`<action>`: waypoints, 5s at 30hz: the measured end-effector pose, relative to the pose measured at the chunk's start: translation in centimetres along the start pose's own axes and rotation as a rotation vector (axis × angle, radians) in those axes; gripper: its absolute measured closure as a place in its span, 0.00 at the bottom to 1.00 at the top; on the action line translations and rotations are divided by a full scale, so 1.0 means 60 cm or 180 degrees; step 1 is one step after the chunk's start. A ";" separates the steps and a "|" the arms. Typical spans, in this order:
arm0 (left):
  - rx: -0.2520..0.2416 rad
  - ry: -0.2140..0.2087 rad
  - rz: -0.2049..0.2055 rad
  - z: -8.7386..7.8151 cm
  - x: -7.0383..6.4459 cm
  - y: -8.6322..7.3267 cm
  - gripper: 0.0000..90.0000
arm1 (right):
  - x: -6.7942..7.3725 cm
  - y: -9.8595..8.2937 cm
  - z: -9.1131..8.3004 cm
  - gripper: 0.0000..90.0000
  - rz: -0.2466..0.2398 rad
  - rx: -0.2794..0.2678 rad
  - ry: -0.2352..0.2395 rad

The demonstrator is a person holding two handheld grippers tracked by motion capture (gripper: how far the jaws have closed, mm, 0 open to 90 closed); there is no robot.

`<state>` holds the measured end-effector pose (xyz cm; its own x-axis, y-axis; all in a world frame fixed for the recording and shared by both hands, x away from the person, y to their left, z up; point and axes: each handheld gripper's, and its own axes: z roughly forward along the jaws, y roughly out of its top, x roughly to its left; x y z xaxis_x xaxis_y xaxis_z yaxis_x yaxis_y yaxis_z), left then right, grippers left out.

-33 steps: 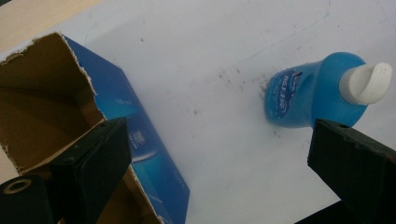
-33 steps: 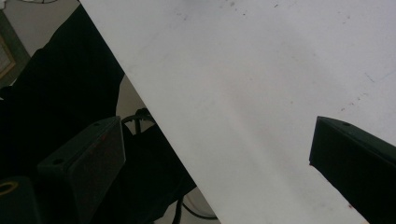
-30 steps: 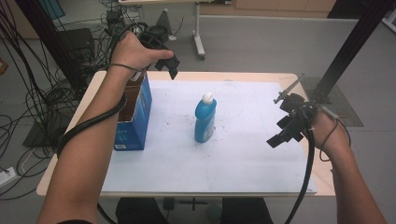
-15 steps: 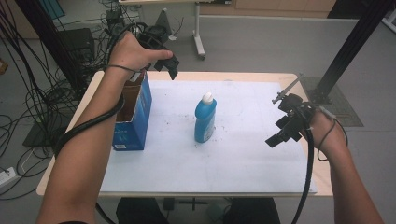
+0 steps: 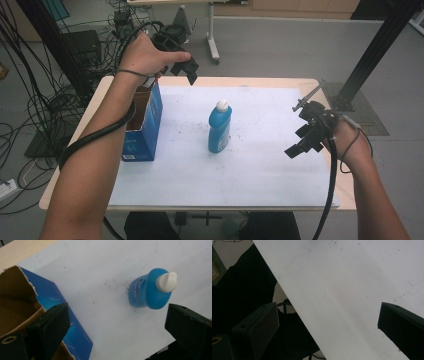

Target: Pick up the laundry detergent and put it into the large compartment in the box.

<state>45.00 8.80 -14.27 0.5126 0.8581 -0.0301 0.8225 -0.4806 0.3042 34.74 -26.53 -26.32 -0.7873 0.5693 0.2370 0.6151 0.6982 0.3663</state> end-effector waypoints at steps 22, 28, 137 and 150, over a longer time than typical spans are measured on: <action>0.0051 -0.0173 0.0292 0.011 -0.063 0.017 0.07 | 0.003 0.003 -0.001 0.04 -0.0018 -0.0035 -0.0044; 0.0039 -0.0210 0.0367 0.016 -0.080 0.018 0.07 | 0.004 0.003 -0.001 0.04 -0.0029 -0.0038 -0.0034; 0.0067 0.0100 0.0338 0.215 -0.156 0.014 0.07 | 0.000 -0.010 0.017 0.04 -0.0047 -0.0013 -0.0045; 0.0070 0.0166 0.0313 0.234 -0.153 0.016 0.07 | -0.001 -0.014 0.016 0.04 -0.0016 -0.0015 -0.0046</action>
<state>44.55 -2.10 -27.06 0.5780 0.8146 0.0486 0.7744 -0.5664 0.2821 34.30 -26.72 -27.52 -0.7897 0.5719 0.2221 0.6109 0.6991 0.3716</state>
